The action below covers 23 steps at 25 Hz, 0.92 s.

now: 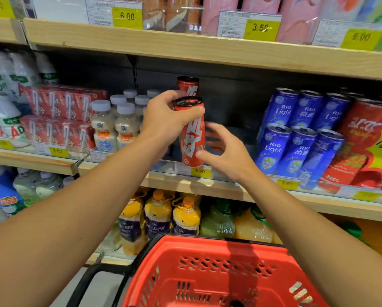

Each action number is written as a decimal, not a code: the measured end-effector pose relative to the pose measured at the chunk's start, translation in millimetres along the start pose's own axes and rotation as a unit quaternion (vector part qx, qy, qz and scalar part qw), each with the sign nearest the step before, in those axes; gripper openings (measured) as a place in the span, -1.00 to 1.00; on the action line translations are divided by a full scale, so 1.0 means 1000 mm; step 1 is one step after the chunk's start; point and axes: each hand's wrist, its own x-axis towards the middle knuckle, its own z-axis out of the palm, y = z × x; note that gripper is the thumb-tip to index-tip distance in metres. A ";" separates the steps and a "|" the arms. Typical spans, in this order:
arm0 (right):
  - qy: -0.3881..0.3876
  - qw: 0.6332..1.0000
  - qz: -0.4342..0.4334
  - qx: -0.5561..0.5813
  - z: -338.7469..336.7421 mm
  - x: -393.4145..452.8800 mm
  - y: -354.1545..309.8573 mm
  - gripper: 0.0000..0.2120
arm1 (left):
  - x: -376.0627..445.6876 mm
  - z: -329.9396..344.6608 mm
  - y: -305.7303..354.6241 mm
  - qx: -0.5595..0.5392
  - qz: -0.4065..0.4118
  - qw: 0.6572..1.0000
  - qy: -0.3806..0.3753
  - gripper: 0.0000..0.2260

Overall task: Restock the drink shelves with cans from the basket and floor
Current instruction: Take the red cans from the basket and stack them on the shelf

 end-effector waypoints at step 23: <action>0.175 0.981 0.087 -0.014 -0.003 0.078 -0.003 -0.41 | 0.025 -0.031 -0.013 0.479 0.130 0.867 -0.035 -0.44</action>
